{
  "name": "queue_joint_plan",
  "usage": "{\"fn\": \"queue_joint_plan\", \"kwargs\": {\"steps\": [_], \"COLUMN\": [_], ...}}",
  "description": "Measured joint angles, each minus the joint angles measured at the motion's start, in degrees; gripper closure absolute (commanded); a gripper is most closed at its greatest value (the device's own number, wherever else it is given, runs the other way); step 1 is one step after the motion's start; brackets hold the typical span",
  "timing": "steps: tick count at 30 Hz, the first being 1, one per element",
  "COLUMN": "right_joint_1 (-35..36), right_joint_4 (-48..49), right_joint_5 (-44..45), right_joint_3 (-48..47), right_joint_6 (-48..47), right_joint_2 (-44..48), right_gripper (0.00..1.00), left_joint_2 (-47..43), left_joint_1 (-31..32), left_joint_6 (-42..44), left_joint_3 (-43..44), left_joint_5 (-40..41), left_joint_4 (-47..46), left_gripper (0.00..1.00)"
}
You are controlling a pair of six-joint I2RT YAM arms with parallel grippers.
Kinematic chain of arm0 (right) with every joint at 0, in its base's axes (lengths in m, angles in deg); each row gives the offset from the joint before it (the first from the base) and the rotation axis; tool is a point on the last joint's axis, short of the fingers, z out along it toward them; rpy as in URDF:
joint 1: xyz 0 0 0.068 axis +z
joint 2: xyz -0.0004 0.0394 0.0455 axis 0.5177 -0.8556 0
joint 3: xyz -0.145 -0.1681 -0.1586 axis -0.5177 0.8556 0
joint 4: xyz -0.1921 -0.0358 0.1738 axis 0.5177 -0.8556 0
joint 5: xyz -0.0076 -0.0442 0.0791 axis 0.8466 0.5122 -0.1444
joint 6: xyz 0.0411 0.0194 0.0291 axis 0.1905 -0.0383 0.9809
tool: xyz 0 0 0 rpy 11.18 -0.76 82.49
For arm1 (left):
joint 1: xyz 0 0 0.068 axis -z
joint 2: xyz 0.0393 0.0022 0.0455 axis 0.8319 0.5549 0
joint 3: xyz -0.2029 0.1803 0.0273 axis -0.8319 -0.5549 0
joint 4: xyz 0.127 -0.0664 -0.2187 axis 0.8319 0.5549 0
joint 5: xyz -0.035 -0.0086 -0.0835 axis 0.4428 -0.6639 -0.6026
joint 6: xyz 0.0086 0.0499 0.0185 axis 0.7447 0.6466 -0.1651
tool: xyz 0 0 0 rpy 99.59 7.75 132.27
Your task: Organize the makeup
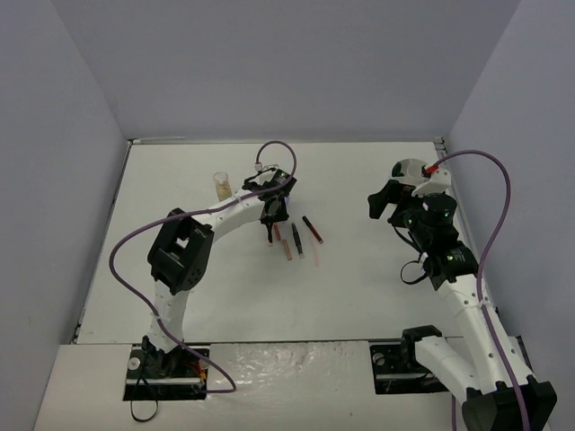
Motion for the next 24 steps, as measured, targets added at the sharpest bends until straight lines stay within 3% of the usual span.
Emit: {"fn": "queue_joint_plan", "kwargs": {"steps": [24], "right_joint_1": [0.6], "right_joint_4": [-0.4], "right_joint_5": [1.7], "right_joint_3": [0.8], "right_joint_6": [-1.1], "right_joint_2": [1.0], "right_gripper": [0.0], "left_joint_2": [3.9], "left_joint_1": [0.0], "left_joint_6": [-0.5], "left_joint_3": [0.8], "left_joint_5": [-1.3], "left_joint_4": [0.5], "left_gripper": [0.8]}}
